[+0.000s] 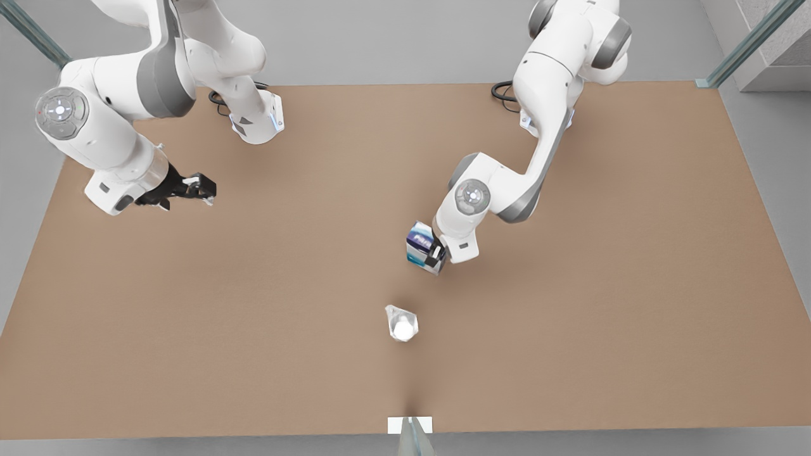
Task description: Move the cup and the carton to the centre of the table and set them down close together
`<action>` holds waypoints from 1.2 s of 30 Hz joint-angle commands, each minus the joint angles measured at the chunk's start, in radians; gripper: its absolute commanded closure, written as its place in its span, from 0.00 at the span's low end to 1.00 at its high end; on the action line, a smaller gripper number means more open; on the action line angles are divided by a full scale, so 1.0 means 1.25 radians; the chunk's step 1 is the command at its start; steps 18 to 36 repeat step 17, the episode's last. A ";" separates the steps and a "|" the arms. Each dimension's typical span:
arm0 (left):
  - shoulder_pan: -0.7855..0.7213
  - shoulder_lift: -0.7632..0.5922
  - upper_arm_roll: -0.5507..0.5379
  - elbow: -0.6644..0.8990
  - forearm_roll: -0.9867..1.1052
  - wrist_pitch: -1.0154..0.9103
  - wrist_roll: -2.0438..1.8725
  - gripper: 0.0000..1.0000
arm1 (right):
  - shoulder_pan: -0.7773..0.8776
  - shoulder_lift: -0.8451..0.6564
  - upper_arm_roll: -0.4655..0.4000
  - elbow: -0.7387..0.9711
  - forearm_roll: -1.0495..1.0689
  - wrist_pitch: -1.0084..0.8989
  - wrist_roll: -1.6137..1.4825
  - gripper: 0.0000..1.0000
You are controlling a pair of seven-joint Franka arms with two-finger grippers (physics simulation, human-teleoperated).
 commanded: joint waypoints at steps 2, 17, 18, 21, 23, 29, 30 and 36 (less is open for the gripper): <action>0.000 0.000 0.000 0.015 0.001 -0.025 0.000 0.00 | -0.259 0.001 0.000 -0.001 0.000 -0.001 -0.001 0.00; 0.329 -0.199 0.101 0.059 0.149 -0.368 1.302 0.00 | -0.257 0.012 0.000 -0.002 0.000 0.008 -0.001 0.00; 0.329 -0.199 0.101 0.059 0.149 -0.368 1.302 0.00 | -0.257 0.012 0.000 -0.002 0.000 0.008 -0.001 0.00; 0.329 -0.199 0.101 0.059 0.149 -0.368 1.302 0.00 | -0.257 0.012 0.000 -0.002 0.000 0.008 -0.001 0.00; 0.329 -0.199 0.101 0.059 0.149 -0.368 1.302 0.00 | -0.257 0.012 0.000 -0.002 0.000 0.008 -0.001 0.00; 0.329 -0.199 0.101 0.059 0.149 -0.368 1.302 0.00 | -0.257 0.012 0.000 -0.002 0.000 0.008 -0.001 0.00; 0.329 -0.199 0.101 0.059 0.149 -0.368 1.302 0.00 | -0.257 0.012 0.000 -0.002 0.000 0.008 -0.001 0.00; 0.329 -0.199 0.101 0.059 0.149 -0.368 1.302 0.00 | -0.257 0.012 0.000 -0.002 0.000 0.008 -0.001 0.00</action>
